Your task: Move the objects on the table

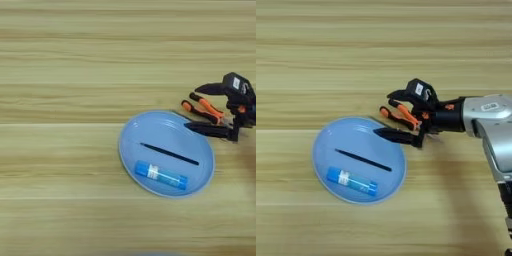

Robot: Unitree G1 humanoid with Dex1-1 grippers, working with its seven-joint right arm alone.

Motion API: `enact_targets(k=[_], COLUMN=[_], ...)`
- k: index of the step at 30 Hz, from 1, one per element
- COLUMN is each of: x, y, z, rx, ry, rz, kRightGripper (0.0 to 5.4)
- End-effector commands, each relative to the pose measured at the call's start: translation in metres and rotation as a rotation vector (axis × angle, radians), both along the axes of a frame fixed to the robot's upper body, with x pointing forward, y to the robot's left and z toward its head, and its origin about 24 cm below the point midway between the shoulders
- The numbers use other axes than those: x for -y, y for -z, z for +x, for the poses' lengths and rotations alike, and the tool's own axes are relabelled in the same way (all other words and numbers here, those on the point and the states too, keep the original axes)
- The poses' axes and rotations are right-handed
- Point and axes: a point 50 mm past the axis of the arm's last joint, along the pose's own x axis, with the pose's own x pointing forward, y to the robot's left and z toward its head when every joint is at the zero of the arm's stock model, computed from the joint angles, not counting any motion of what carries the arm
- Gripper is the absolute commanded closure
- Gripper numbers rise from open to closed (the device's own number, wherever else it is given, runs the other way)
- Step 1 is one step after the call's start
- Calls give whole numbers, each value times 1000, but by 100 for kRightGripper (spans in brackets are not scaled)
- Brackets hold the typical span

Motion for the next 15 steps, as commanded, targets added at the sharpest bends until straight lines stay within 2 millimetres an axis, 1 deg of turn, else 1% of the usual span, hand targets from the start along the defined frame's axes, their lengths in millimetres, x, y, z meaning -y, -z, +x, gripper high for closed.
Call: enact_targets(k=[1,5,15], x=[0,-4,-15], y=[-28,-22,-16], z=[1,-1,-12], rx=[120,100,74], ry=[-8,-24,-99], rz=[-37,-37,-52], kRightGripper=[5,5,5])
